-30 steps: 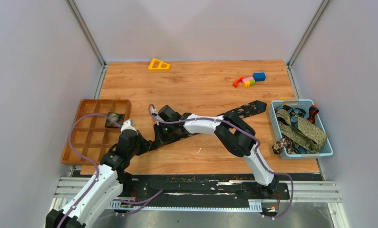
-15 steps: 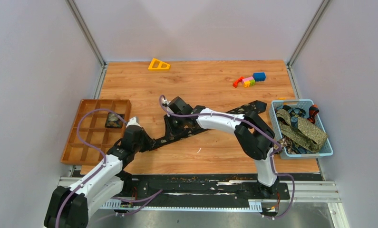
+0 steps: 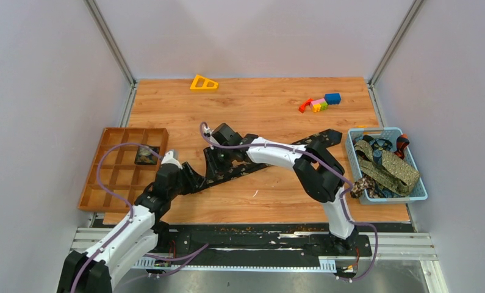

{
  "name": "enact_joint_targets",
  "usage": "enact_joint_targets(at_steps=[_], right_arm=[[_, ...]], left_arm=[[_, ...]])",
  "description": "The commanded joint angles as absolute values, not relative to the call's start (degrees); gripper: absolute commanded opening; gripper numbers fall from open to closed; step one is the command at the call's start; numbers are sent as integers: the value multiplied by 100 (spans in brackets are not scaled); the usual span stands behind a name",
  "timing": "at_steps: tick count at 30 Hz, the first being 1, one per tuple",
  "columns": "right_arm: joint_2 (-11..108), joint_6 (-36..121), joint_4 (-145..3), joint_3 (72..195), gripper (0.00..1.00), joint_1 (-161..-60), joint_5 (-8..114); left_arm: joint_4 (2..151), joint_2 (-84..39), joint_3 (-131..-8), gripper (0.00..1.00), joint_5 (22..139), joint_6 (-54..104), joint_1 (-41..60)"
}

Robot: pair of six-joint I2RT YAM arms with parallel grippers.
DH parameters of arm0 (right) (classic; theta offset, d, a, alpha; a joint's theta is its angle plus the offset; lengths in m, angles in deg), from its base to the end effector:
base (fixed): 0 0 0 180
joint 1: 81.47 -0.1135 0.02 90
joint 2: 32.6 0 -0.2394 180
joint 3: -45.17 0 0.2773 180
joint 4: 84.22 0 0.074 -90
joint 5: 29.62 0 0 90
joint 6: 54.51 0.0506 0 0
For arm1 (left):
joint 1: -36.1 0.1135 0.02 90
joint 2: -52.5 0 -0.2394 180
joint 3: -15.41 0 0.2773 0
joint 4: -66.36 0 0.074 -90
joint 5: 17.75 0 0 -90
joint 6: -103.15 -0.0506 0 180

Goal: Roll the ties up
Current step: Roll the tie at the center of the board.

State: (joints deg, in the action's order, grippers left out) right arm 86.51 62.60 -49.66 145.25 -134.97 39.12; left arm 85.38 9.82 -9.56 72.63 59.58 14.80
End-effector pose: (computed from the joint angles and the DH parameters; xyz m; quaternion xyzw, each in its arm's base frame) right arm 0.2651 0.3891 0.1347 -0.2692 0.8958 0.3323 0.1208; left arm 0.1937 -0.0759 0.1169 -0.1930 0.8728 -0.2523 0.3706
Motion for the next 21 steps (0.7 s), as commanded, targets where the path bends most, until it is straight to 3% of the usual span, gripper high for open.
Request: enact_joint_targets(at_steps=[1, 11, 14, 21], right_arm=[[8829, 6292, -5019, 14955, 32, -13535, 3708], [9176, 6365, -5004, 15323, 36, -13633, 3501], [9277, 6373, -4989, 15398, 37, -13665, 3479], [9505, 6396, -4922, 15542, 35, -13706, 3455]], left_arm=[[8699, 1350, -836, 50, 7235, 6035, 1492], [8818, 1588, -691, 15, 7235, 6072, 1492], [8819, 1610, -712, 11, 7234, 6062, 1492], [8877, 1675, -747, 13, 7240, 6069, 1492]])
